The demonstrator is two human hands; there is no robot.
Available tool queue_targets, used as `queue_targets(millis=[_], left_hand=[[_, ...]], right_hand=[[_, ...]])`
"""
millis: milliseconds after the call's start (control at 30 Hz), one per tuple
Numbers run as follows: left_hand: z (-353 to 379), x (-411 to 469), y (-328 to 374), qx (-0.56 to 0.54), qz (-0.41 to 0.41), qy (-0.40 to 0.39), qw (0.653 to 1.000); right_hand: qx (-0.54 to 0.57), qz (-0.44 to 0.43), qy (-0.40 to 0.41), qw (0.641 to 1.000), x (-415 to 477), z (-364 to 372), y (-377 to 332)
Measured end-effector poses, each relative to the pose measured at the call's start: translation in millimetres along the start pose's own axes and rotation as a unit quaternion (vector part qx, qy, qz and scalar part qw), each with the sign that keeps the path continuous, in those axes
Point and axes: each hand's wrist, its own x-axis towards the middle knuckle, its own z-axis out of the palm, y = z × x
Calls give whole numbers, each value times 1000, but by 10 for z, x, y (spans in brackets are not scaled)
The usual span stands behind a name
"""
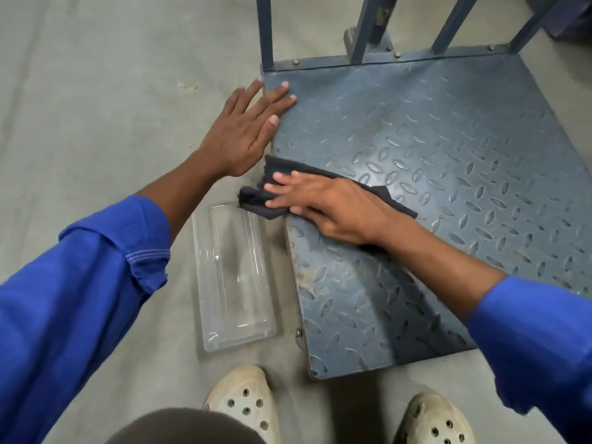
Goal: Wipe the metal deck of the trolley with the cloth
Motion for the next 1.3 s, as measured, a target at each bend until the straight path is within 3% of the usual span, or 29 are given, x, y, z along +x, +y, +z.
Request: queue_targets(millis=[67, 167, 267, 433, 500, 667, 900, 1033, 1100, 1300], left_hand=[[-46, 30, 6, 18, 24, -15, 999], [-107, 107, -58, -25, 86, -55, 994], [-147, 167, -130, -46, 136, -72, 987], [-179, 222, -133, -58, 168, -78, 981], [-157, 214, -144, -55, 170, -71, 981], [-134, 195, -134, -52, 172, -67, 981], [-140, 99, -67, -62, 173, -68, 981], [-129, 90, -64, -56, 174, -71, 981], [-123, 73, -55, -56, 170, -69, 981], [-126, -16, 24, -60, 162, -61, 983]], right_hand=[[2, 18, 3, 1000, -73, -83, 87], [2, 138, 68, 988, -47, -253, 330], [-6, 188, 109, 976, 78, -336, 441], [13, 35, -5, 999, 93, -108, -28], [26, 7, -13, 1000, 16, -73, -65], [19, 169, 104, 980, 95, -288, 311], [57, 7, -36, 998, -195, -150, -283], [33, 128, 95, 987, -241, -337, 33], [19, 157, 98, 983, -138, -334, 111], [62, -23, -33, 997, -213, -4, -661]])
